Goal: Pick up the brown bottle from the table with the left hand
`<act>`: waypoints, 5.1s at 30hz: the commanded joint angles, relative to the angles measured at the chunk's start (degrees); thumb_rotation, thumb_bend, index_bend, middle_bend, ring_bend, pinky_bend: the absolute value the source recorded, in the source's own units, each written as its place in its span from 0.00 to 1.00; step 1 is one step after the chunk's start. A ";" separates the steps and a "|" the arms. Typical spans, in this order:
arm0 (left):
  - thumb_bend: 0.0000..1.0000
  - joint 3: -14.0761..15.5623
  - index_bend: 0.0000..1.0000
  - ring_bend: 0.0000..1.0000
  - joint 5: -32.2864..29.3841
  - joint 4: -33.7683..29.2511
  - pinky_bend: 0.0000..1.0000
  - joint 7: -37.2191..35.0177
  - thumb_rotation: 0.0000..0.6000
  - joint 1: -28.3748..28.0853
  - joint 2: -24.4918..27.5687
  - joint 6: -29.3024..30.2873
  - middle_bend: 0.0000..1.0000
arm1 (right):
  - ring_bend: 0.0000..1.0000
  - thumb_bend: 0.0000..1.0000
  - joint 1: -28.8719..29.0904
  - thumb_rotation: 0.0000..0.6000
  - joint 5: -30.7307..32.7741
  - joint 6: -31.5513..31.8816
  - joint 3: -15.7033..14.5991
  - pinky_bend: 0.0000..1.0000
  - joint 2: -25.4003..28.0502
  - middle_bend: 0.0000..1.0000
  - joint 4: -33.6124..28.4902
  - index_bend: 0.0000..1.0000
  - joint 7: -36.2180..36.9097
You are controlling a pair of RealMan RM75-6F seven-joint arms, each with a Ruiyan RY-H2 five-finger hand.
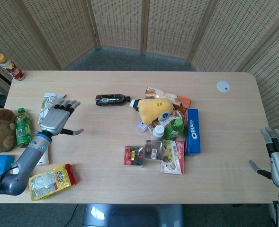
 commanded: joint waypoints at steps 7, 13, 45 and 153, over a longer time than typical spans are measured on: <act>0.21 -1.10 0.00 0.00 -3.52 17.65 0.00 -1.09 0.42 -9.00 -12.65 -6.88 0.00 | 0.00 0.20 -0.95 0.98 1.52 0.39 0.35 0.00 0.78 0.00 -0.51 0.00 -0.86; 0.21 -1.18 0.00 0.00 -4.35 27.20 0.00 -2.71 0.42 -12.66 -19.16 -10.33 0.00 | 0.00 0.20 -1.60 0.98 2.28 0.82 0.58 0.00 1.42 0.00 -1.23 0.00 -1.58; 0.21 0.82 0.00 0.00 5.72 46.31 0.00 -16.90 0.43 -18.66 -31.20 -17.92 0.00 | 0.00 0.20 -3.52 0.98 4.28 1.60 1.22 0.00 1.61 0.00 -3.12 0.00 -3.98; 0.22 2.69 0.00 0.00 4.78 25.10 0.00 1.37 0.82 -10.32 -32.77 3.02 0.00 | 0.00 0.20 -8.66 0.98 1.16 6.69 0.30 0.00 2.43 0.00 -3.68 0.00 0.91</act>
